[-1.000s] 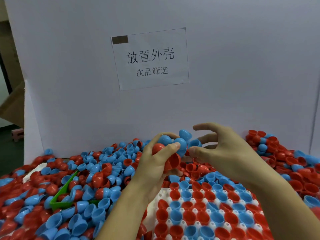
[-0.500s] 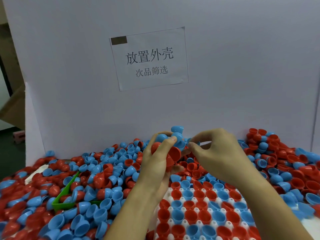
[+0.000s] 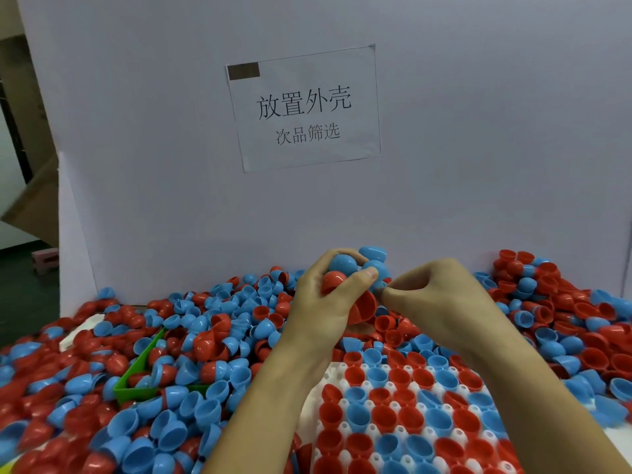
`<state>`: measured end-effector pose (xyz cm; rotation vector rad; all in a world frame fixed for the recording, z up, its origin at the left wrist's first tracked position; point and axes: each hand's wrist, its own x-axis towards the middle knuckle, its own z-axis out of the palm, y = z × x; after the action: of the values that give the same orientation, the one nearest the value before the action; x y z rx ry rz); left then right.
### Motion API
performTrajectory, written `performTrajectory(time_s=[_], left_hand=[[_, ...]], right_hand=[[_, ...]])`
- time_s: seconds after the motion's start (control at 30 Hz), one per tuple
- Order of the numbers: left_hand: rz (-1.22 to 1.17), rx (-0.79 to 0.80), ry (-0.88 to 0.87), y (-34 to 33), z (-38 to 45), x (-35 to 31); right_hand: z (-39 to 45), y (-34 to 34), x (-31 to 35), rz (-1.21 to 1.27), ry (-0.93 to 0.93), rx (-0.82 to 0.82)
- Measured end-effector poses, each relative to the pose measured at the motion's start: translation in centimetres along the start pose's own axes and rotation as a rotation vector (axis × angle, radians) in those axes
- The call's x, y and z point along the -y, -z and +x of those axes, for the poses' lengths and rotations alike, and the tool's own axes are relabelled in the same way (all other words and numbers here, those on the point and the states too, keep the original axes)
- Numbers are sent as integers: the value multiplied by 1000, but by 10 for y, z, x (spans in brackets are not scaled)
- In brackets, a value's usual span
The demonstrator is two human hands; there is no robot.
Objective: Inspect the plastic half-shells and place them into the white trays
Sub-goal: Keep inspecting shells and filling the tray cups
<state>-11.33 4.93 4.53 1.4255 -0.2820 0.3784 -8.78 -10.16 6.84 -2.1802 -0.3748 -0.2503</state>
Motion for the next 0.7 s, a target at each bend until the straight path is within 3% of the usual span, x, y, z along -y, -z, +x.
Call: performTrajectory(time_s=[0.37,0.53,0.7], left_hand=[[-350,-162,193,1,6,4],[-652,-256,288,19,9,-1],[-651,-371,255,40,11,-7]], right_hand=[[3,-13,-2,-121,-13,-183],[4,-5,-4,-144,-15,-109],[1,-9,0,-255,26,67]])
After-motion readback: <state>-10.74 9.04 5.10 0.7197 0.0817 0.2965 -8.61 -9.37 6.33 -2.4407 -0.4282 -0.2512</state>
